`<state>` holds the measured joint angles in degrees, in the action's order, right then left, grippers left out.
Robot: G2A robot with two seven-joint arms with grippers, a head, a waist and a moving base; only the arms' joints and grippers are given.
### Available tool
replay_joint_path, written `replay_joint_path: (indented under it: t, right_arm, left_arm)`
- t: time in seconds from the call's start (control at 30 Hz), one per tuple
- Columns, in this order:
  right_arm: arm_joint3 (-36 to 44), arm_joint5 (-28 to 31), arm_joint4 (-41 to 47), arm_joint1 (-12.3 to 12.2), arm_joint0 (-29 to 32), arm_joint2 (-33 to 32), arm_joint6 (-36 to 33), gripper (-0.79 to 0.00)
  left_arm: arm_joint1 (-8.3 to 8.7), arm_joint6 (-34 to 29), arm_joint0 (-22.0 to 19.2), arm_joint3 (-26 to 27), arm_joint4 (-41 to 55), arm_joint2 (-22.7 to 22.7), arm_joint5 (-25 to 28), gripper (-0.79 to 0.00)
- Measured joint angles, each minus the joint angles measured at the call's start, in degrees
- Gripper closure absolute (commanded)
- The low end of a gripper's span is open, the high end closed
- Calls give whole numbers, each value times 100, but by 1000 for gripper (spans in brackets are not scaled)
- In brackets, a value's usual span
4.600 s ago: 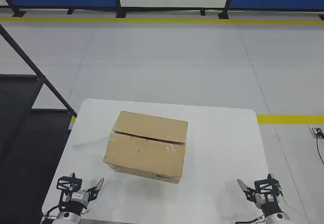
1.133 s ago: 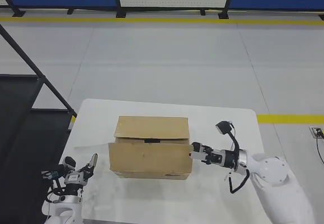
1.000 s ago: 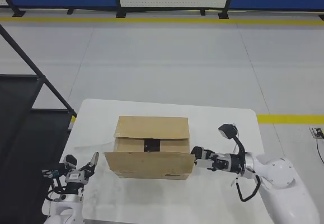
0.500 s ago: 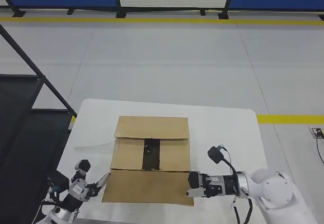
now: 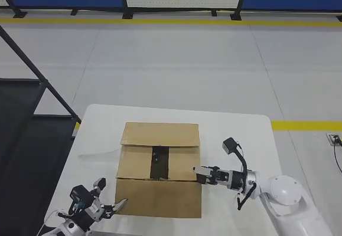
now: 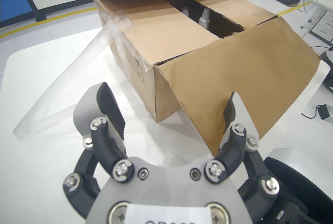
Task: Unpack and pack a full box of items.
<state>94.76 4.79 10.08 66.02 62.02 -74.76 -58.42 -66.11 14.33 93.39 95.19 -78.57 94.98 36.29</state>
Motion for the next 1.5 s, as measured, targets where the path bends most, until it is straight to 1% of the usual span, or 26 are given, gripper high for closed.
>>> replay_joint_path:
  t: [0.1,0.17,0.27,0.33,0.4,0.47,0.6,0.67,0.77,0.9,1.0,1.07,1.17,1.27,1.4,1.5]
  right_arm:
    - [2,-8,3,0,2,-1,3,-785]
    - [64,13,139,11,73,-24,128,-785]
    - [-5,-182,819,52,78,-6,420,-785]
    - [-244,-461,1295,109,-131,107,709,-785]
    - [-557,-746,1635,169,-434,278,858,-785]
    - [-897,-964,1751,221,-750,464,951,-785]
    - [-1558,-1365,1668,347,-1385,939,1312,-785]
    - [-1769,-1399,1683,394,-1577,1088,1360,-785]
    - [-2018,-1255,1739,475,-1797,1234,1689,-785]
    - [-2082,-748,1912,574,-1941,1318,2113,-785]
    - [-2056,-526,1751,648,-2067,1402,2747,-785]
    - [-2069,-516,1590,700,-2192,1494,3171,-785]
    - [-2209,-627,1256,803,-2486,1718,3802,-785]
    - [-2633,-939,917,948,-2965,2014,4355,-785]
    - [-3385,-1310,762,1182,-3596,2437,4681,-785]
    - [-4023,-1438,679,1386,-4034,2763,4793,-785]
  left_arm:
    - [-1,-10,-5,-7,0,-3,-31,-785]
    - [-1,-9,-4,-5,1,-2,-20,-785]
    - [-1,-8,-4,-5,2,-1,-19,-785]
    - [-1,-8,-4,-5,2,-1,-20,-785]
    - [-2,-21,-2,5,10,-7,-46,-785]
    - [-3,-48,8,42,19,-24,-109,-785]
    - [-1,-16,49,83,59,-32,-234,-785]
    - [0,11,66,91,96,-34,-255,-785]
    - [4,43,83,95,126,-40,-273,-785]
    - [9,61,96,99,136,-72,-299,-785]
    - [12,77,108,103,127,-105,-308,-785]
    - [15,100,118,109,110,-120,-317,-785]
    - [20,143,139,112,89,-135,-330,-785]
    - [26,195,166,115,81,-138,-342,-785]
    - [32,271,208,117,102,-125,-353,-785]
    - [39,313,239,109,122,-107,-351,-785]
